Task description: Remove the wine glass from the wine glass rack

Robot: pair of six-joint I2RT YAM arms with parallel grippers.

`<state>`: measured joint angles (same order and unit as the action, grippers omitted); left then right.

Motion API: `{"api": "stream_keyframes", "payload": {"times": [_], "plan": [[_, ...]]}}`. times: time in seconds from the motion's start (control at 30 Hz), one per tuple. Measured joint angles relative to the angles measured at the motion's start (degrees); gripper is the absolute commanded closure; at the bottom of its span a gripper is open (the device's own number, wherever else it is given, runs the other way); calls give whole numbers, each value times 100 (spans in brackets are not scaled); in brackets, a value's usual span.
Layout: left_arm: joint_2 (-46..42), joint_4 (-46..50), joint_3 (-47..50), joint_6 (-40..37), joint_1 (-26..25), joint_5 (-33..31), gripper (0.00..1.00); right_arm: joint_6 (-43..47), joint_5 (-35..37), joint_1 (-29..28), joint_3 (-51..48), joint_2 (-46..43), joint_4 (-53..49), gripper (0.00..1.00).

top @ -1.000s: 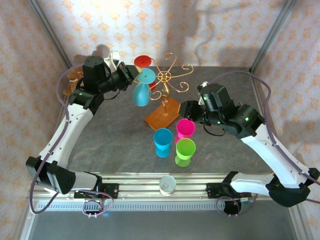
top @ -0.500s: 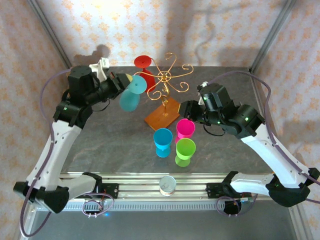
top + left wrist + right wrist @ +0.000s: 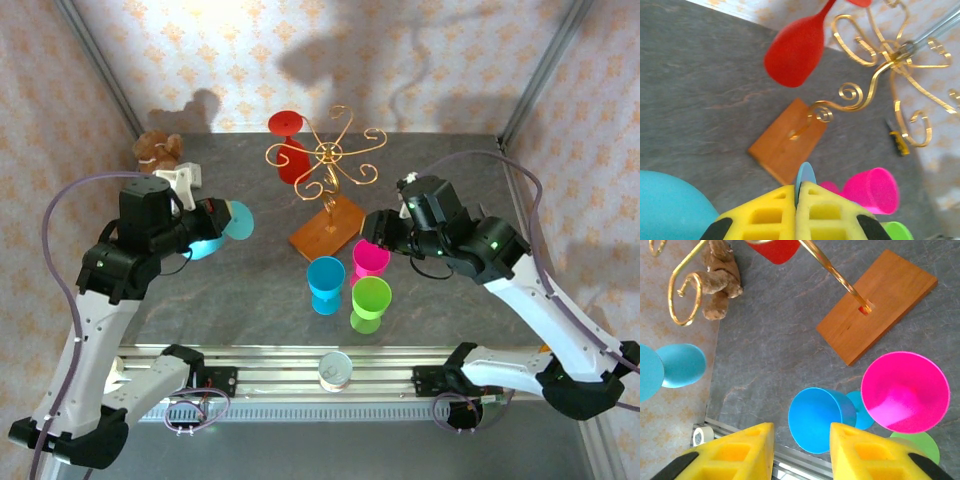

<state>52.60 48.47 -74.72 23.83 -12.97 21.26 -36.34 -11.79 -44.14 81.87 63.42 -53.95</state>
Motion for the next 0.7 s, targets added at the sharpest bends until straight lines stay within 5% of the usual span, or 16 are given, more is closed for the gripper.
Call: {"api": "stream_keyframes", "payload": {"times": [0.5,0.7], "plan": [[153,942,-387,-2144,-105,-1200,100,-4,-9,0,-599,-498,72,68],[-144,946,2,-2859,-977,-2177,100,-4,35,-125,-680,-479,131,69]]}}
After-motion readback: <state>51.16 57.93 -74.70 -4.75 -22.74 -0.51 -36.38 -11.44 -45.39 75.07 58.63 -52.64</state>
